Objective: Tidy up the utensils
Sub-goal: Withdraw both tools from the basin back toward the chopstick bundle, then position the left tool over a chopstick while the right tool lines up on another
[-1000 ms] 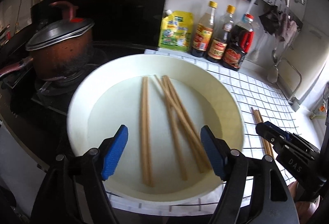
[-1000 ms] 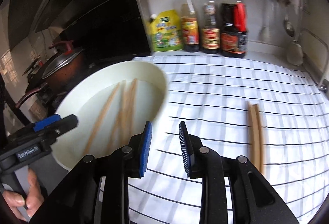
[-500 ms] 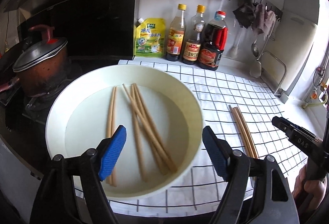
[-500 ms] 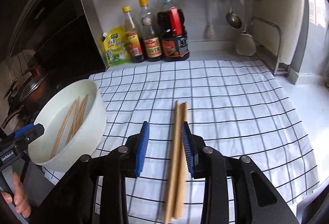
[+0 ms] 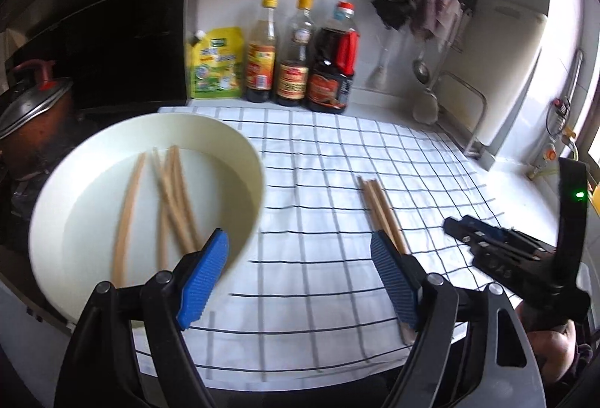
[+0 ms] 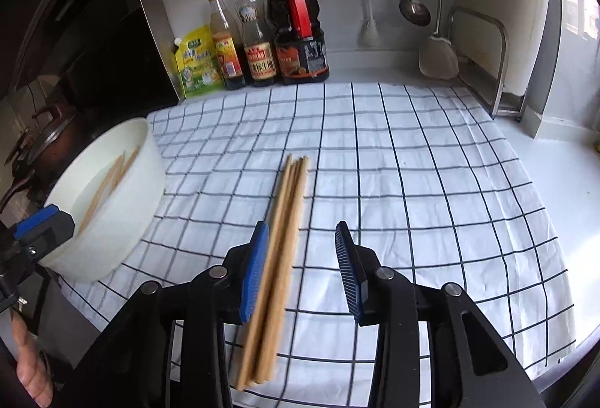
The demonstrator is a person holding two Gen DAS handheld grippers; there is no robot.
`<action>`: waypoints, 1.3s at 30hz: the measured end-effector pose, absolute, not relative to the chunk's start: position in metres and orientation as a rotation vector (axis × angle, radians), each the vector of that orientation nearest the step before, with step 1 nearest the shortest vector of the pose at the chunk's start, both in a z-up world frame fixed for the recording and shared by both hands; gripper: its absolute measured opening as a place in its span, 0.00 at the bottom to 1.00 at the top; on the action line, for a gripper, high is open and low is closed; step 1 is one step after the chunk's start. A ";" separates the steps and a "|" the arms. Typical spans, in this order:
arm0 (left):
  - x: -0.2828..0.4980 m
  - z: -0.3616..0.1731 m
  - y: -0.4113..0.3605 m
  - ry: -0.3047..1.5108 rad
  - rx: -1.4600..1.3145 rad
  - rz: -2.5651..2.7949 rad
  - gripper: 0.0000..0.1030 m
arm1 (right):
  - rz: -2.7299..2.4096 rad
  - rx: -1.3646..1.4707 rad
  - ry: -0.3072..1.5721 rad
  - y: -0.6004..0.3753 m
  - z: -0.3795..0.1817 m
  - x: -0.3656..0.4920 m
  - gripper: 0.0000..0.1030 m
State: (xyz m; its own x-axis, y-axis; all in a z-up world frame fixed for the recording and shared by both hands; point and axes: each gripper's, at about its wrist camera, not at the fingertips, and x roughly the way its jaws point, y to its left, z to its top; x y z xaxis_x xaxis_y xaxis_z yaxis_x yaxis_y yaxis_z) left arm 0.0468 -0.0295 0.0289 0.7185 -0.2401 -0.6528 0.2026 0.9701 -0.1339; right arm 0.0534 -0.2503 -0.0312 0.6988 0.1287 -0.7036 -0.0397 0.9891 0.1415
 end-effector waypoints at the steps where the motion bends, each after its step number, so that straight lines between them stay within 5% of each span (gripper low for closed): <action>1: 0.047 0.027 -0.035 0.733 -0.056 -0.252 0.76 | 0.096 0.114 0.804 -0.251 -0.036 0.054 0.35; 39: 0.072 -0.026 -0.077 0.860 -0.035 -0.216 0.80 | 0.109 0.077 0.938 -0.256 -0.088 0.077 0.36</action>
State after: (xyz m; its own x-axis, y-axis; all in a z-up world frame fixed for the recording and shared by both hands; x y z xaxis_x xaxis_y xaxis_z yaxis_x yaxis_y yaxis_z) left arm 0.0718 -0.0770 -0.0260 0.6320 -0.2028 -0.7480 0.1748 0.9776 -0.1173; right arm 0.0770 -0.2563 -0.0883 0.5868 0.1270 -0.7997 -0.0604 0.9917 0.1132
